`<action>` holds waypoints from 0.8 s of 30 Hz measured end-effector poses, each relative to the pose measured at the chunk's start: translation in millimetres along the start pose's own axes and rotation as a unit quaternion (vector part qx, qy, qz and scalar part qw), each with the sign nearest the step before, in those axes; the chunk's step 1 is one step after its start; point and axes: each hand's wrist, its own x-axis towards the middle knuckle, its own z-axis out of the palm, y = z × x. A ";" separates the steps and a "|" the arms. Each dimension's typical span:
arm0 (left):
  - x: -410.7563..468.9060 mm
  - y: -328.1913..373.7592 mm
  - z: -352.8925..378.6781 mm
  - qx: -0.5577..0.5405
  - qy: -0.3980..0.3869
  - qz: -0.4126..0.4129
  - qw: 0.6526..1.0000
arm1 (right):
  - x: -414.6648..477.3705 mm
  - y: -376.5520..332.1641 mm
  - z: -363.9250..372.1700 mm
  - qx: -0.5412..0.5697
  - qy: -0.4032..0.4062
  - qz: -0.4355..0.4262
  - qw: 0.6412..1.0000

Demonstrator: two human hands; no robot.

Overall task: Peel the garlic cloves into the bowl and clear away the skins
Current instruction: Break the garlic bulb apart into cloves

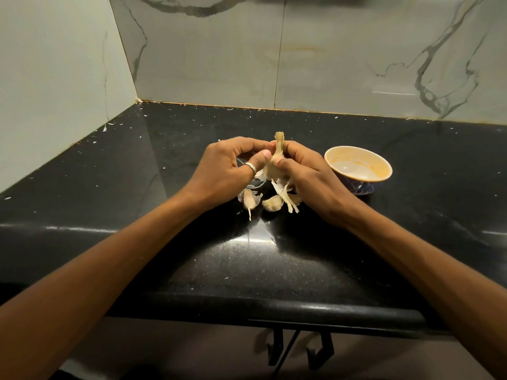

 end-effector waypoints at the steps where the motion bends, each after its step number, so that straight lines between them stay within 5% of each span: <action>1: 0.2 -0.5 0.1 -0.012 -0.013 -0.001 1.000 | -0.4 -0.1 0.2 -0.003 -0.012 -0.011 1.000; 13: 2.4 -1.5 -5.4 -0.148 -0.029 -0.078 0.985 | 0.4 4.4 2.5 -0.072 -0.023 -0.087 0.993; 24: 2.7 -4.3 -3.5 -0.143 -0.021 -0.098 0.985 | 0.4 10.6 0.9 -0.083 0.032 -0.065 0.994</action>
